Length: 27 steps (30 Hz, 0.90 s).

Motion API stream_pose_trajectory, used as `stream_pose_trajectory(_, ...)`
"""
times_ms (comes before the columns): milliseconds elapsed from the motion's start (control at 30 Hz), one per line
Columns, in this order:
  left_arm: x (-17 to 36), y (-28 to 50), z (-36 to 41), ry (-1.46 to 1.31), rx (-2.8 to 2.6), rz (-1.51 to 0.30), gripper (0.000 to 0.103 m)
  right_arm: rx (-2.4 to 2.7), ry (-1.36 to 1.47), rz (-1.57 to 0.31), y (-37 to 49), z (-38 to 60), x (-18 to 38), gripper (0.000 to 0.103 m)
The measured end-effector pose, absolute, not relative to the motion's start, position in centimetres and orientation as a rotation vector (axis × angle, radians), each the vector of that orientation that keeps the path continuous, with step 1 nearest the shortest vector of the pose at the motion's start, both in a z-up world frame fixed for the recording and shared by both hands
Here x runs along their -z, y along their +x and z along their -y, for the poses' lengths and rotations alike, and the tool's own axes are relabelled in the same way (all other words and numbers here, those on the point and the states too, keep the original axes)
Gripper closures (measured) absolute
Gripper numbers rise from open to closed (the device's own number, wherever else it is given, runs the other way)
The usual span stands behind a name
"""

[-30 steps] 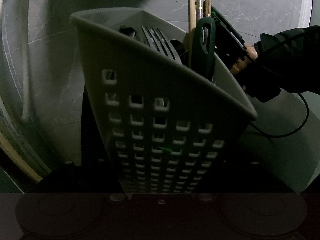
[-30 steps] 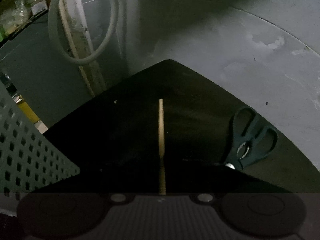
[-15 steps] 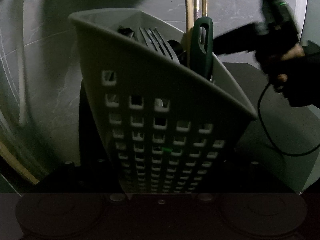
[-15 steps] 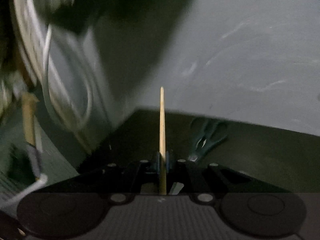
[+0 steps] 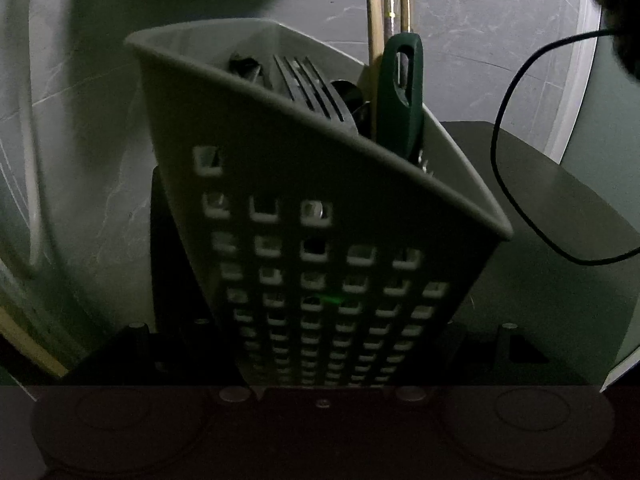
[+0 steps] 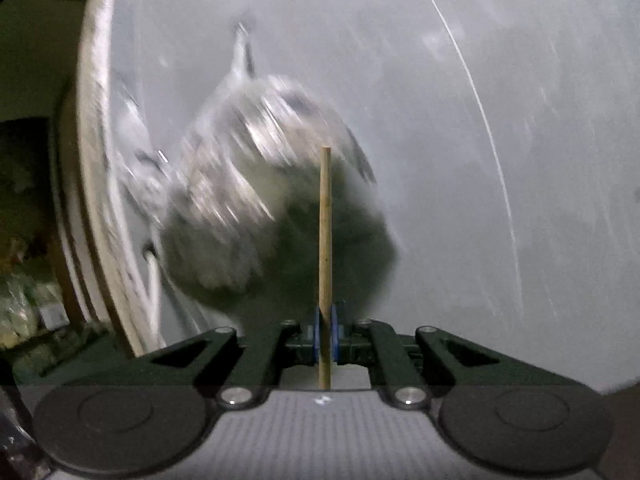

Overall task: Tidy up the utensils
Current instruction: 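Lift the chopstick and carry it over the grey holder, then drop the chopstick into the holder by opening the right gripper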

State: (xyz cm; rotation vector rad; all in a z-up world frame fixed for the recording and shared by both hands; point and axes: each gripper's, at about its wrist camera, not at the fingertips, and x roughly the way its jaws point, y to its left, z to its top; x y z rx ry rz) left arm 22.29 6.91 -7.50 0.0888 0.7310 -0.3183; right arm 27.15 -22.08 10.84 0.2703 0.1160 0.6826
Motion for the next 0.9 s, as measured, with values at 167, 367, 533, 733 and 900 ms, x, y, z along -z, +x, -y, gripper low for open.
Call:
stream_pose_trajectory(167,7.4,21.8,-6.5,0.089,0.318,-0.728,0.026,-0.829,0.291,-0.06,25.2,20.5,-14.0,0.096)
stream_pose_trajectory(367,7.6,21.7,-6.4,0.087,0.313,-0.722,0.026,-0.936,0.212,-0.202,25.0,16.7,-12.2,0.096)
stream_pose_trajectory(533,8.0,21.6,-6.2,0.085,0.313,-0.72,0.026,-0.946,0.16,-0.317,24.4,15.0,-9.1,0.096)
stream_pose_trajectory(733,7.9,21.5,-6.3,0.085,0.314,-0.72,0.026,-0.937,0.046,-0.411,22.9,13.7,-5.5,0.096)
stream_pose_trajectory(900,8.0,21.7,-6.3,0.086,0.314,-0.721,0.026,-0.941,0.008,-0.461,22.8,13.3,-4.2,0.09)
